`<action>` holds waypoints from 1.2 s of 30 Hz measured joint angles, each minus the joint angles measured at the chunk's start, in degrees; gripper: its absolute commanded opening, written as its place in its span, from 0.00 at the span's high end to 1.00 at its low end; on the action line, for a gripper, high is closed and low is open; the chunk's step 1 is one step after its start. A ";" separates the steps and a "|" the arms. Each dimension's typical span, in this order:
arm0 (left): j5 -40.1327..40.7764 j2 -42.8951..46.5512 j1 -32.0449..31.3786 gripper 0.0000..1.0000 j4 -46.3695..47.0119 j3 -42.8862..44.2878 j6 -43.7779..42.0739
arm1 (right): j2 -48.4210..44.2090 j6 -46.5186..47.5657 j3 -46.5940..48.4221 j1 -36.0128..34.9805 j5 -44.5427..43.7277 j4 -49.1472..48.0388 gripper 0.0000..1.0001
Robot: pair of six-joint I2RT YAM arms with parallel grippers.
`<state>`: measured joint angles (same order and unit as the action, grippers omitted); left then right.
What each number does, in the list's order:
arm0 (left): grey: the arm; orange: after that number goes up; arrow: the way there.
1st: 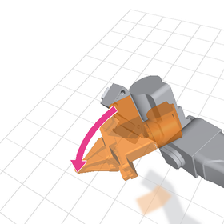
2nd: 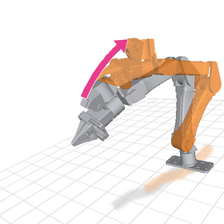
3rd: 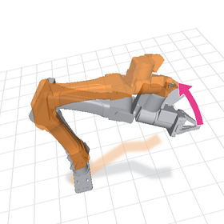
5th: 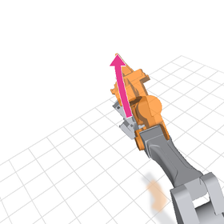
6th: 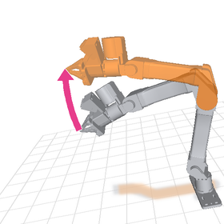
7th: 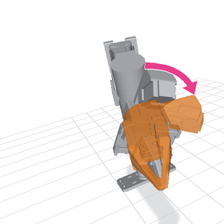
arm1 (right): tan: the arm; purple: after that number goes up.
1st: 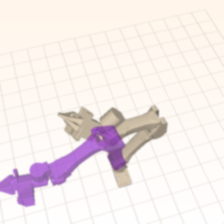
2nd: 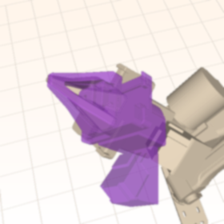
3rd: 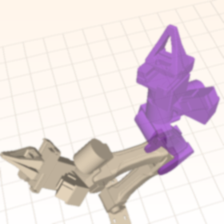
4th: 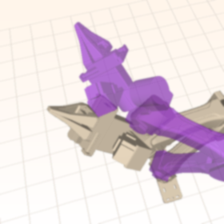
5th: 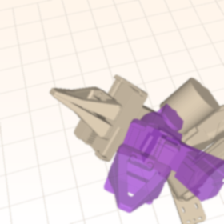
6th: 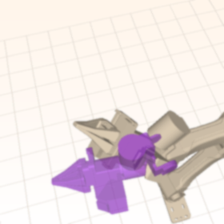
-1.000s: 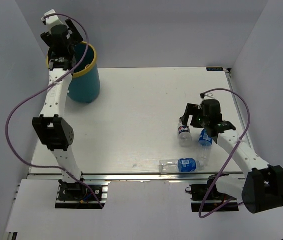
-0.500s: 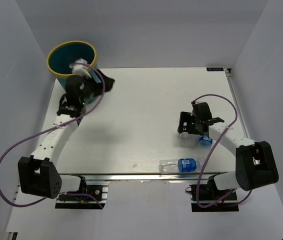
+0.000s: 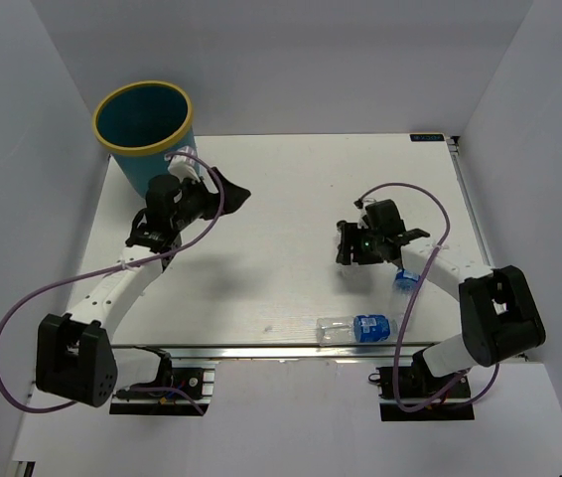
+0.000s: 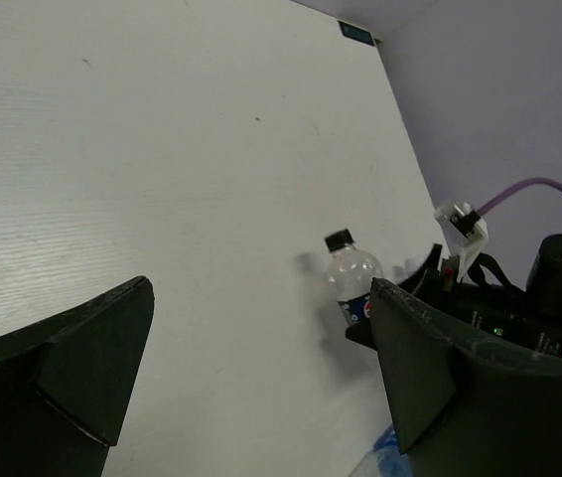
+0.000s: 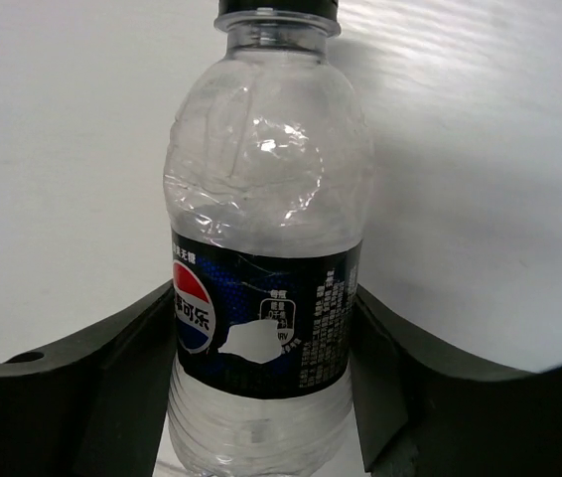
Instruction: Put the plastic bottles in the bin
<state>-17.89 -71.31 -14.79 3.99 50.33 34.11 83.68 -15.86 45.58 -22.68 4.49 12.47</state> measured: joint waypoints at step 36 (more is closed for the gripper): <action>-4.33 -14.27 -12.94 0.99 11.96 3.93 7.26 | -3.06 -0.02 3.74 -14.08 18.62 -28.24 0.11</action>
<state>-22.22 -85.58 -27.73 15.94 54.26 41.36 80.62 -15.88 49.32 -36.75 23.11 -15.77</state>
